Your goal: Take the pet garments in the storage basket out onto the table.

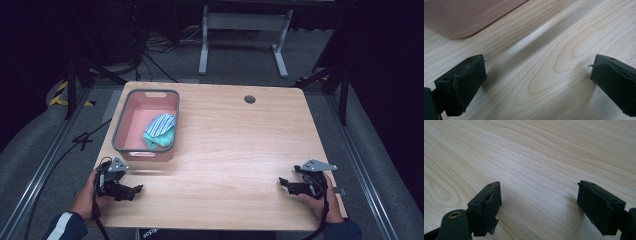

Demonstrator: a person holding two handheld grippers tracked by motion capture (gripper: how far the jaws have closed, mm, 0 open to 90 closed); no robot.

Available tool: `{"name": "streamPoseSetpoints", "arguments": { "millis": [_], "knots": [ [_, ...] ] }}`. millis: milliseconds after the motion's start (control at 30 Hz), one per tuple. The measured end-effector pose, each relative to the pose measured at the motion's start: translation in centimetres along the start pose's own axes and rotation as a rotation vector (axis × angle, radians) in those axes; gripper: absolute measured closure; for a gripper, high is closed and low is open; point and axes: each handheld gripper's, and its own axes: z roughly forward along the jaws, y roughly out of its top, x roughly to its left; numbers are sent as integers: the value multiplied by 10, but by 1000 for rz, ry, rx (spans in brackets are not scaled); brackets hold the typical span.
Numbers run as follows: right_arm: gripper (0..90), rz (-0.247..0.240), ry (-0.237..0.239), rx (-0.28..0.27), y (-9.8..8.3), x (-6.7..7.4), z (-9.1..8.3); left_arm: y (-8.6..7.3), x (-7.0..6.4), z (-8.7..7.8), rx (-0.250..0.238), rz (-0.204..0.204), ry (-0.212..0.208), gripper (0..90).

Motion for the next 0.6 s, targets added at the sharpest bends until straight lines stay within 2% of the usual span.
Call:
{"name": "streamPoseSetpoints", "arguments": {
  "millis": [33, 100, 133, 167, 200, 267, 367, 400, 433, 467, 600],
  "knots": [
    [202, 0, 0, 0, 0, 0, 0, -1, -3, 0, -20, -12, 17, 37],
    [202, 0, 0, 0, 0, 0, 0, 0, -7, -5, -22, 22, 31, 137],
    [202, 0, 0, 0, 0, 0, 0, 0, -8, -6, -19, 19, 49, 189],
    [201, 0, 0, 0, 0, 0, 0, 1, -8, -7, -7, 18, 73, 187],
    [201, 0, 0, 0, 0, 0, 0, 1, -8, -8, -12, 15, 74, 145],
    [202, 1, 0, 0, 0, 0, 0, 1, -6, -12, -24, 46, 49, 183],
    [202, 0, 0, 0, 0, 0, 0, 1, -7, -19, -54, 28, 21, 163],
    [201, 0, 0, 0, 0, 0, 0, 2, -6, -21, -58, 41, 14, 168],
    [201, 0, 0, 0, 0, 0, 0, 2, -7, -23, -63, 36, 7, 168],
    [202, 0, 0, 0, 0, 0, 0, 4, -6, -24, -68, 44, 19, 167],
    [202, 1, 0, 0, 0, 0, 0, 7, -8, -29, -63, 53, 11, 167]
  ]
}}
